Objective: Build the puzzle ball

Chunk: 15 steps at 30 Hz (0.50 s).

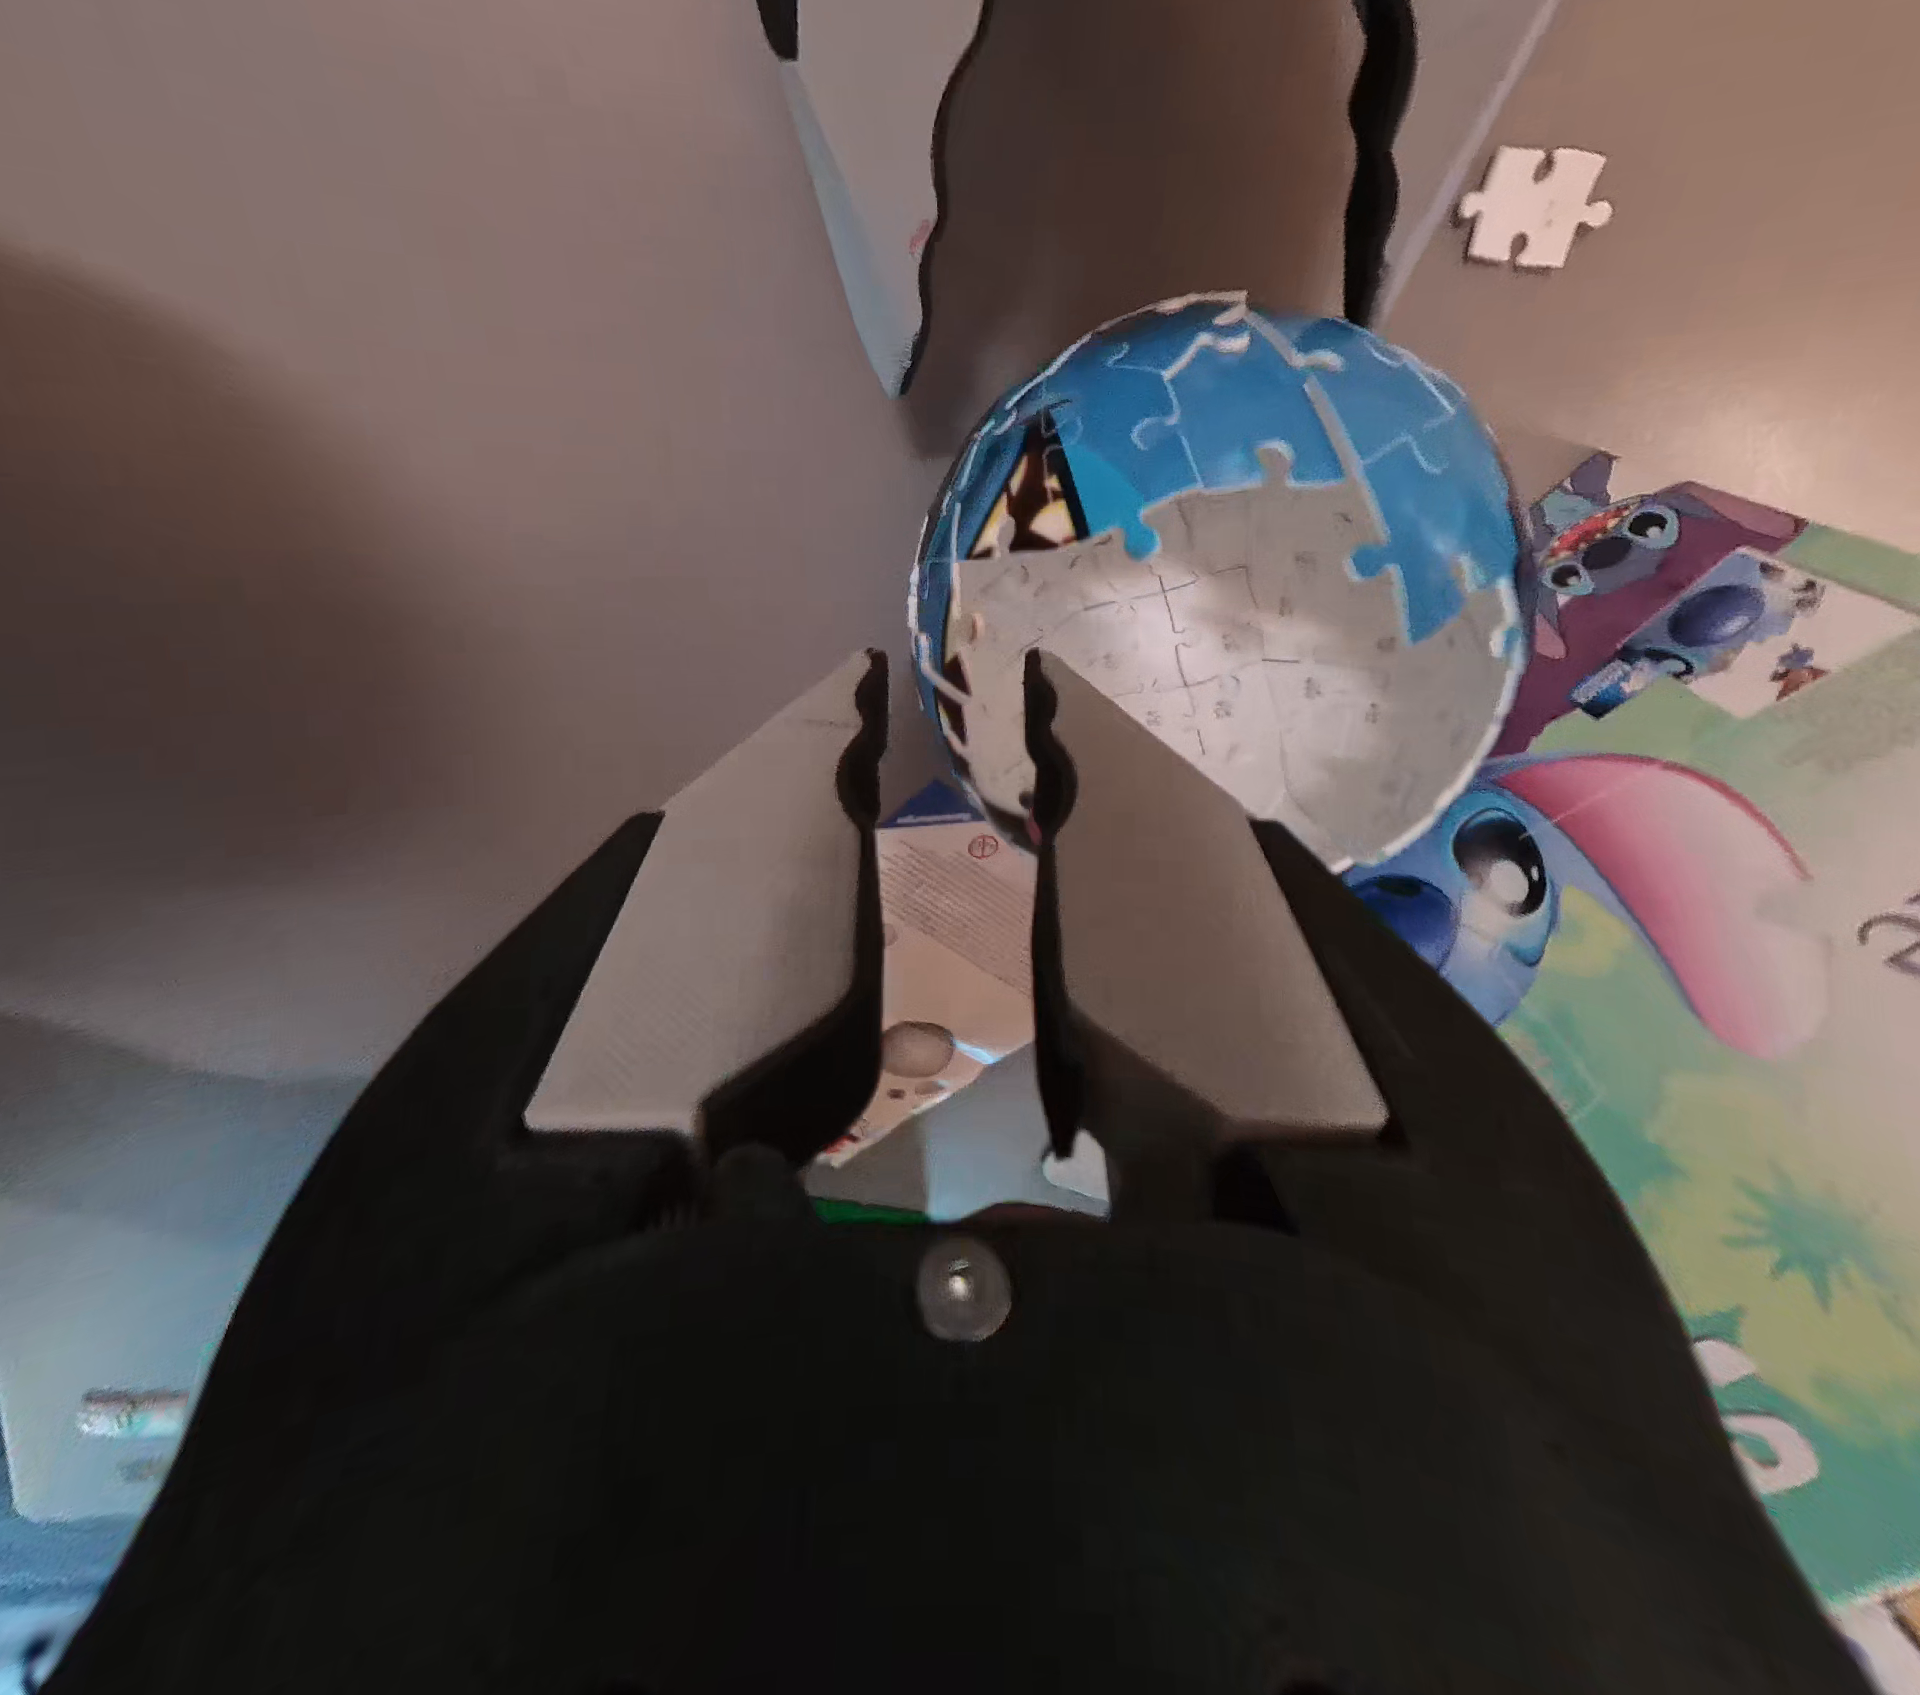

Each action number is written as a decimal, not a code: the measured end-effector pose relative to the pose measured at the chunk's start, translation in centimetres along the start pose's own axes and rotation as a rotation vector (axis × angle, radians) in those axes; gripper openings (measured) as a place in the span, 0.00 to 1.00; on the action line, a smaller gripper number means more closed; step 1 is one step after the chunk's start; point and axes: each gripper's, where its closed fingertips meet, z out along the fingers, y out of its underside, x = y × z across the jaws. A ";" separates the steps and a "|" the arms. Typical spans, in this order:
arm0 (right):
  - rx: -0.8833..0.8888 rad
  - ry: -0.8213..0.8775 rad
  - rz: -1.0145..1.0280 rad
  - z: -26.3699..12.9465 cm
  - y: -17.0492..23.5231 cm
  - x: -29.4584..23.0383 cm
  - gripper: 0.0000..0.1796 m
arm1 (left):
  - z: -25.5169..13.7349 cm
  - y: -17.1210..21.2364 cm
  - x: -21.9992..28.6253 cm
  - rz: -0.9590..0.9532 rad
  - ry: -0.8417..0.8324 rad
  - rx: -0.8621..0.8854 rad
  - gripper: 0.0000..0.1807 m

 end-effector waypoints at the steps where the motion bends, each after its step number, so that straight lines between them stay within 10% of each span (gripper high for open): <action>1: -0.025 0.002 -0.019 0.3 0.0 0.0 0.13 | 0.0 0.0 0.0 0.001 0.000 -0.004 0.50; 15: -0.124 -0.063 -0.090 2.6 0.8 -0.6 0.05 | 0.0 0.0 -0.1 -0.017 0.003 -0.002 0.50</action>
